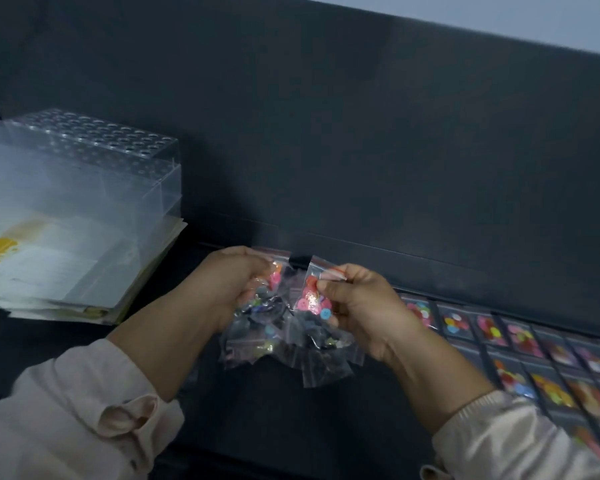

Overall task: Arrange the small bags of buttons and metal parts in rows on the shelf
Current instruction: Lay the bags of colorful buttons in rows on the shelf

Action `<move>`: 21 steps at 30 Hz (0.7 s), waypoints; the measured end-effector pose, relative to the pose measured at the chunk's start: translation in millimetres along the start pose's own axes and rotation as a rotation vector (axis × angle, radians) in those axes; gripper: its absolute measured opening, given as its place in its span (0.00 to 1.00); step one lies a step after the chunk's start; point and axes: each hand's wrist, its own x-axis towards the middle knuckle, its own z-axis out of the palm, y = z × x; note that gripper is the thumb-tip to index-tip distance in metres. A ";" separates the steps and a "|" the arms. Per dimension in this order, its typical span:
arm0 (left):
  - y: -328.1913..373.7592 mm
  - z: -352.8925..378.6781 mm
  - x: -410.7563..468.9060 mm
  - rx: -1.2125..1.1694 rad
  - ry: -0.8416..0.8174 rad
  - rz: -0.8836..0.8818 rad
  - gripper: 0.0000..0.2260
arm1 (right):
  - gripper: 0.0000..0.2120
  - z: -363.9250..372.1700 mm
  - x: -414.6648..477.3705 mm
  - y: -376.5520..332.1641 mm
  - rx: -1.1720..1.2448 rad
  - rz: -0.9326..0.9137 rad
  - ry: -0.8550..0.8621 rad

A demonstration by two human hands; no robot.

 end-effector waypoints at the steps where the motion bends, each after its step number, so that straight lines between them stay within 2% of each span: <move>1: -2.0 6.9 -6.6 0.005 -0.022 0.006 0.08 | 0.08 -9.4 -4.7 2.3 -0.009 -0.007 0.009; 6: -14.7 45.8 -34.2 0.027 -0.087 0.055 0.06 | 0.10 -57.8 -33.5 7.4 -0.053 -0.039 0.077; 9: -26.5 71.6 -47.4 0.032 -0.114 0.066 0.07 | 0.09 -90.8 -53.8 14.3 -0.059 -0.042 0.115; 14: -36.5 107.8 -67.6 0.026 -0.100 -0.015 0.08 | 0.05 -143.0 -89.5 27.9 -0.066 -0.014 0.171; 21: -45.9 142.0 -89.7 0.024 -0.097 -0.062 0.07 | 0.07 -176.8 -130.7 53.3 -0.186 0.051 0.197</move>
